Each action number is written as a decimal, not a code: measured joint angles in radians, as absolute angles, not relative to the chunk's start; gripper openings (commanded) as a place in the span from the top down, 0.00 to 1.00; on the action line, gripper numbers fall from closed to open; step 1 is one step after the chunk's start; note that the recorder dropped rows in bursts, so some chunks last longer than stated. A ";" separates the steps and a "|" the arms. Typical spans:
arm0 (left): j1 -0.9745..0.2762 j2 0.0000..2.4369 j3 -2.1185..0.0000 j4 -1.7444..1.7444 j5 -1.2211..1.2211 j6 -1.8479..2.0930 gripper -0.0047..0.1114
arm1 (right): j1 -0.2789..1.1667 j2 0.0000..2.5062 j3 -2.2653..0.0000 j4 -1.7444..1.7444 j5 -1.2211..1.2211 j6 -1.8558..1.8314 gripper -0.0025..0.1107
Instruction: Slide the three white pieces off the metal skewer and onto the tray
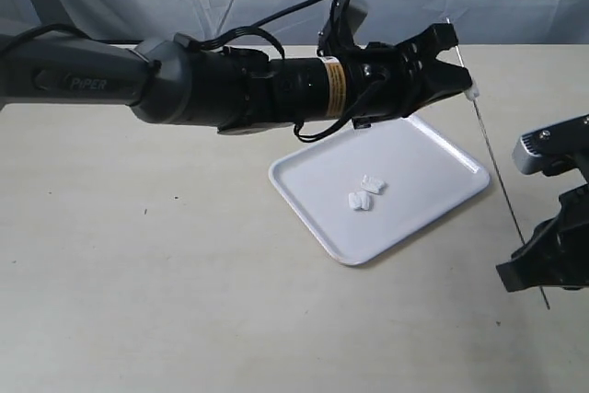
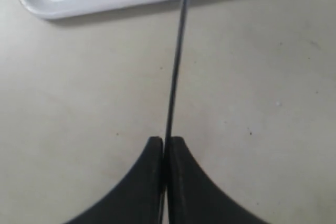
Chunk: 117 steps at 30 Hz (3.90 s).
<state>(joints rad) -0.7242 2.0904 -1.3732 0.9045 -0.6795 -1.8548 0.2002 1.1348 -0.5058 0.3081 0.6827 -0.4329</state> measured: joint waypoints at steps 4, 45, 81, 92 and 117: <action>-0.670 2.090 -1.377 0.875 -0.659 -1.830 0.96 | 0.200 1.135 -0.506 0.311 0.749 -0.431 0.98; -0.490 1.981 -1.307 1.748 -0.641 -1.997 0.65 | 0.200 1.405 -0.712 0.296 0.654 -0.428 0.98; -0.280 1.267 -1.043 1.748 -0.877 -1.929 0.71 | 0.254 1.937 -1.038 0.290 0.611 -0.542 0.98; -0.280 1.267 -1.042 1.748 -0.875 -1.929 0.71 | 0.254 1.857 -1.038 0.278 0.630 -0.532 0.79; -0.069 1.058 -0.967 1.748 -1.156 -1.917 0.96 | 0.254 1.422 -0.992 0.395 0.857 -0.579 0.98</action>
